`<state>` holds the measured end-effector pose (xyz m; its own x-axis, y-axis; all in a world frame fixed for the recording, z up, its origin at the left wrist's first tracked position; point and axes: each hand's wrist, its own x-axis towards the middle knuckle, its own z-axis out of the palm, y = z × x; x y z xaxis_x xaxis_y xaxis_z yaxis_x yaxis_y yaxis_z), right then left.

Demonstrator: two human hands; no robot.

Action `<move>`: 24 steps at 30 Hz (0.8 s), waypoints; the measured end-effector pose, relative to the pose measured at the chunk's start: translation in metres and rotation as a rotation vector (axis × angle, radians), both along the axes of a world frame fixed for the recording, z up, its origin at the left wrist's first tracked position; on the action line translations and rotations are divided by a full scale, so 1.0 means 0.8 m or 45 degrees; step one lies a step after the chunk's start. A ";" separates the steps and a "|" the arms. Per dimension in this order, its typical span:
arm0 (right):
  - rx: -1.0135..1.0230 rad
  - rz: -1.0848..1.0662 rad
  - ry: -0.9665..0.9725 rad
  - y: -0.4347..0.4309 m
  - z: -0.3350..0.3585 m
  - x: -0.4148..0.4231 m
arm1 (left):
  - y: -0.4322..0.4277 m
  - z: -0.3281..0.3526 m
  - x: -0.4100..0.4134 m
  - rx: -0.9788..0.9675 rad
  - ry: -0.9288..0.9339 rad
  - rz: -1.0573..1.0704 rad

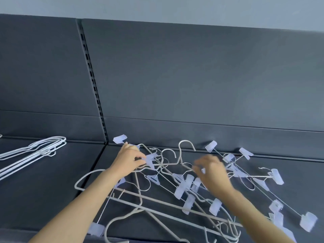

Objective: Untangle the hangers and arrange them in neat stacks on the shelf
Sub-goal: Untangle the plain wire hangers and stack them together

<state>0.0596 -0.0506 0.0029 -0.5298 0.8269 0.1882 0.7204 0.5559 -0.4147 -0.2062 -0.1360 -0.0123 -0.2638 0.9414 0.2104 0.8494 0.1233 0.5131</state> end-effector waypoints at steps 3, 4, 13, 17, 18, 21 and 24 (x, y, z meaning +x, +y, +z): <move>-0.034 0.280 -0.163 -0.042 -0.001 -0.041 | -0.003 0.009 -0.001 0.062 -0.105 0.008; -0.016 0.321 -0.217 -0.047 -0.002 -0.052 | -0.005 0.012 0.000 0.081 -0.138 0.011; 0.184 -0.177 0.101 0.032 -0.008 0.039 | -0.011 0.007 0.037 0.403 0.152 0.107; 0.134 -0.422 0.144 0.058 -0.028 0.123 | -0.006 -0.016 0.044 -0.016 0.207 0.044; 0.117 -0.435 0.101 0.058 -0.035 0.134 | -0.003 -0.020 0.047 -0.096 0.193 0.056; 0.000 -0.520 -0.082 0.056 -0.050 0.147 | 0.009 -0.026 0.052 -0.168 0.134 0.087; 0.012 -0.592 -0.260 0.045 -0.036 0.131 | 0.018 -0.025 0.053 -0.166 0.024 0.125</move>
<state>0.1647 -0.0149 -0.0262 -0.1325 0.9829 0.1280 0.9585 0.1599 -0.2360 -0.1642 -0.1216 -0.0322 -0.3531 0.9309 0.0937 0.8393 0.2709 0.4714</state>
